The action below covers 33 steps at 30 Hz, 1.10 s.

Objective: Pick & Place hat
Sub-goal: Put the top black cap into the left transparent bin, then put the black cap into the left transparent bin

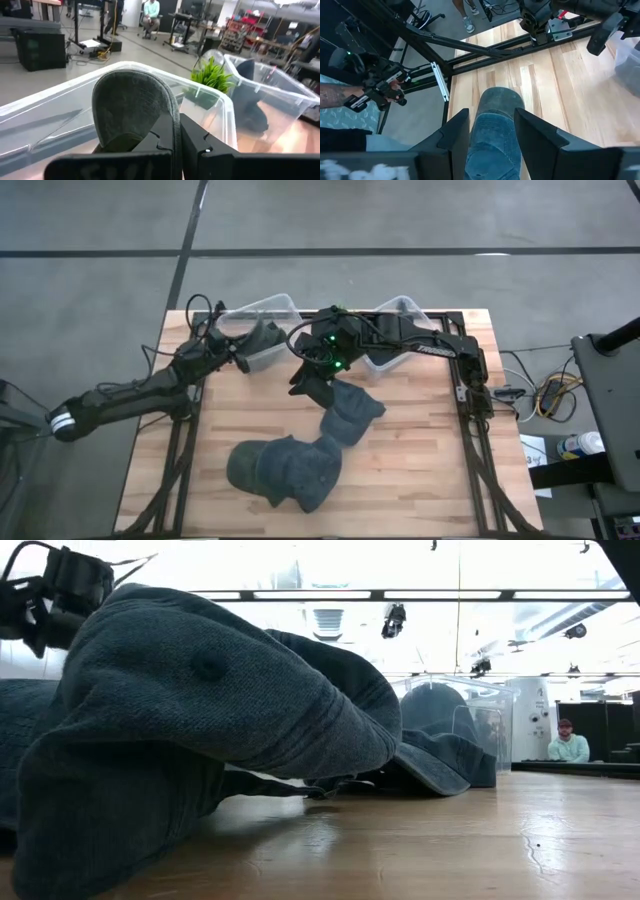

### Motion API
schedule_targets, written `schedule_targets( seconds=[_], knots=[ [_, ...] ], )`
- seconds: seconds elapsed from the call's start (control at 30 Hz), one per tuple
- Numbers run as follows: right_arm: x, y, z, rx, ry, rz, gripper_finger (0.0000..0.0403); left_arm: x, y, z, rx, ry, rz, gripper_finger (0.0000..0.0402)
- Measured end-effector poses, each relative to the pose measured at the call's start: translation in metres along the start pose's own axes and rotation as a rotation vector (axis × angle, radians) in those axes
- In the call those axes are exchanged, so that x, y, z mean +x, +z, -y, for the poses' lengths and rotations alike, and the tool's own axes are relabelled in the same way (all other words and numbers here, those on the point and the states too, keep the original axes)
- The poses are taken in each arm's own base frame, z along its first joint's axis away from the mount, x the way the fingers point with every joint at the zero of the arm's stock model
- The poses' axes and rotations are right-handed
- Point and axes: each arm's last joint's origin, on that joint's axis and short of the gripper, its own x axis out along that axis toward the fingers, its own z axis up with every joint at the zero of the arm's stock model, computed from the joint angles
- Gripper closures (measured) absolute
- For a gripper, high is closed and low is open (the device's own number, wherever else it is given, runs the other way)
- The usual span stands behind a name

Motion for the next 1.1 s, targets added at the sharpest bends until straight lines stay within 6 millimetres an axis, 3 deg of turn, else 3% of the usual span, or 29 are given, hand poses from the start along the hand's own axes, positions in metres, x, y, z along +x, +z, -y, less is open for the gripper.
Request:
schedule_targets(
  seconds=[0.33,0.63,0.97,1.1],
  knots=[
    [0.005,-0.004,0.003,0.016,-0.007,-0.02,0.0252,-0.001,-0.004,-0.001,-0.027,0.001,0.023,0.0373],
    [0.008,-0.004,0.005,0.031,-0.003,-0.017,0.0252,-0.001,0.01,0.0,-0.027,0.058,0.088,0.0358],
    [0.008,-0.003,0.004,0.024,0.009,-0.007,0.0252,-0.001,0.018,0.0,-0.057,0.098,0.124,0.0286],
    [0.007,-0.002,0.004,0.028,0.008,-0.007,0.0252,-0.002,0.031,0.003,-0.067,0.086,0.165,0.0264]
  ],
)
